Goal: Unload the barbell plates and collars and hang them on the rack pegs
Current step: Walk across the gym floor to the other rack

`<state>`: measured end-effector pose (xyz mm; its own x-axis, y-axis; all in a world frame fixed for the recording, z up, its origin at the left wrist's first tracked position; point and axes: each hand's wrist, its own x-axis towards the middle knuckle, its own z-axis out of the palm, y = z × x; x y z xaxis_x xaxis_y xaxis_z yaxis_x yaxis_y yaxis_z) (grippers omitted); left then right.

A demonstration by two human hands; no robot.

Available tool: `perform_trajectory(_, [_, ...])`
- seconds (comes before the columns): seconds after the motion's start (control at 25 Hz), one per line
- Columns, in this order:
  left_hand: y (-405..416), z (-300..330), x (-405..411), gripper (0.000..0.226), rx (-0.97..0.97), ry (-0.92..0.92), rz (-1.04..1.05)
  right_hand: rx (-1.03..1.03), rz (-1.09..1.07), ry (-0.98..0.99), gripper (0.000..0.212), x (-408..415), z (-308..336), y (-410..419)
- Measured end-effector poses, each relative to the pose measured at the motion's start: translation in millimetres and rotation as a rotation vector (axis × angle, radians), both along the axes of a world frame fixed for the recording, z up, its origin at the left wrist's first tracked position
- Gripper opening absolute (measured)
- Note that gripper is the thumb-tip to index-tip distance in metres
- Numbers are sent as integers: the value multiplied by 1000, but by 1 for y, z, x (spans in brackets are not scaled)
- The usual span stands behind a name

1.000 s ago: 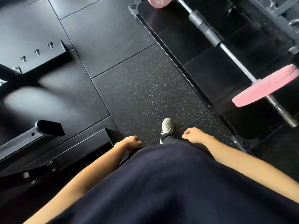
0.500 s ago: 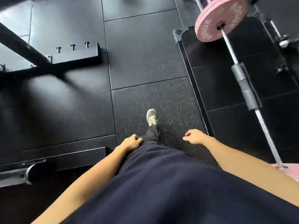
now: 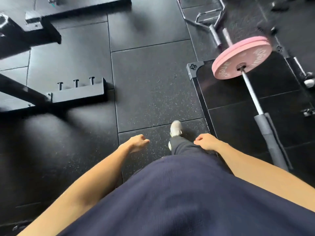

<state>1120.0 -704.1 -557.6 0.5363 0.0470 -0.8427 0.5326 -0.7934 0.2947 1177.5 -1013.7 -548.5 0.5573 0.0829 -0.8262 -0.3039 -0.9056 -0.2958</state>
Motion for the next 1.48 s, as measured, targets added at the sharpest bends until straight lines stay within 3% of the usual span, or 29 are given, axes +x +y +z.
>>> perform_trajectory(0.28, [33,-20,171,37,3,143,-25,-6,80,42,30,209,-22,43])
perform_trajectory(0.6, [104,-3,380,38,41,-112,327,14,238,2,29,451,5,124])
perform_trajectory(0.76, [136,-31,468,41,20,4,304,-1,284,23,33,546,-8,173])
perform_trajectory(1.04, [265,-21,681,39,14,-29,168,-35,256,-23,24,742,-7,273])
perform_trajectory(1.32, [366,-3,822,38,-40,-31,257,-20,192,-97,22,908,-1,383])
perform_trajectory(1.48, [416,-8,890,40,-53,5,302,-25,290,-68,25,1002,-11,449])
